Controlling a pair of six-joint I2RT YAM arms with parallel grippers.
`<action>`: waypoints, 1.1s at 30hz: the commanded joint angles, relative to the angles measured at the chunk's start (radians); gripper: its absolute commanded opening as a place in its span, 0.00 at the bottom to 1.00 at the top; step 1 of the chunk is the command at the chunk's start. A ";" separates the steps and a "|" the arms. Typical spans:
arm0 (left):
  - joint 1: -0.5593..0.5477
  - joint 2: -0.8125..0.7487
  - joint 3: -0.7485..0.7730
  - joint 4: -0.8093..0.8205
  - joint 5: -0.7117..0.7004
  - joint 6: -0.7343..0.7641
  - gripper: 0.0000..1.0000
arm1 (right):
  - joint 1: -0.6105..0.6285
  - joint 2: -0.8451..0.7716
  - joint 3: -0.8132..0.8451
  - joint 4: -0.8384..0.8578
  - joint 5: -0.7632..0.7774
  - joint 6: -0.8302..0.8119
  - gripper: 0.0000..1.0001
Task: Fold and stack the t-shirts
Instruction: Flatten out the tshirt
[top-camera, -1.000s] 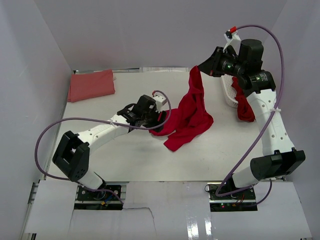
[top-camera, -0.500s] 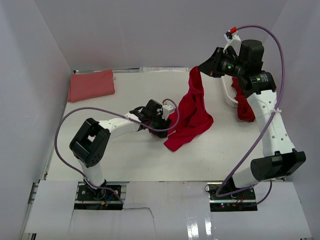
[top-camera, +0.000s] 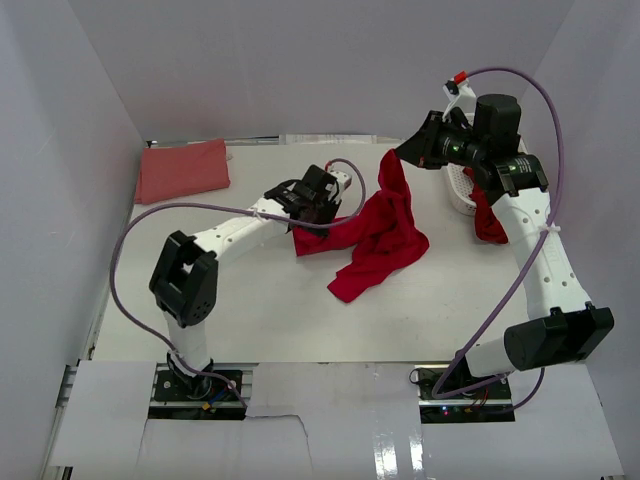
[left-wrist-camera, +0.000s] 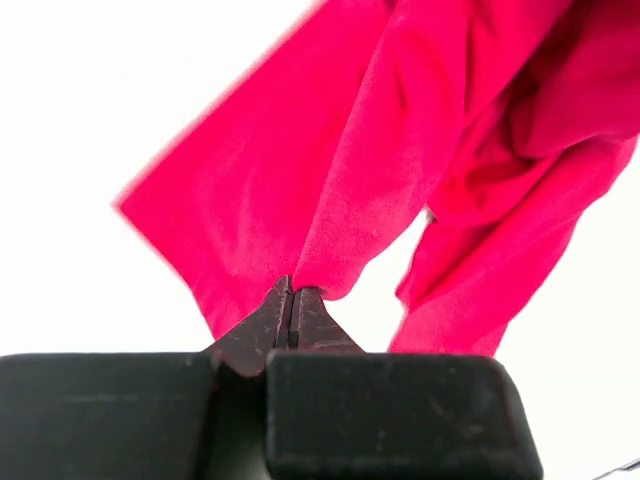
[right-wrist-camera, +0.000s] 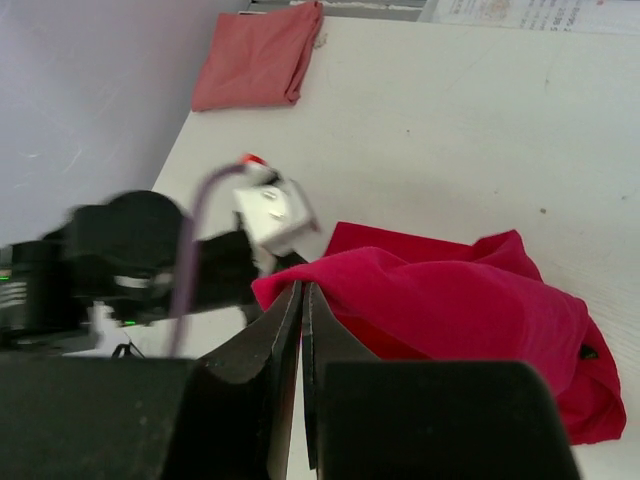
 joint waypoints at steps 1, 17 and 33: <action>-0.003 -0.257 0.040 -0.085 -0.211 -0.120 0.00 | -0.005 -0.055 -0.033 0.007 0.028 -0.039 0.08; 0.215 -0.753 -0.077 -0.251 -0.303 -0.273 0.00 | 0.007 -0.324 -0.067 -0.156 -0.033 -0.059 0.08; 0.434 -0.310 -0.224 -0.018 0.057 -0.349 0.00 | -0.066 0.109 -0.092 -0.078 0.091 -0.044 0.08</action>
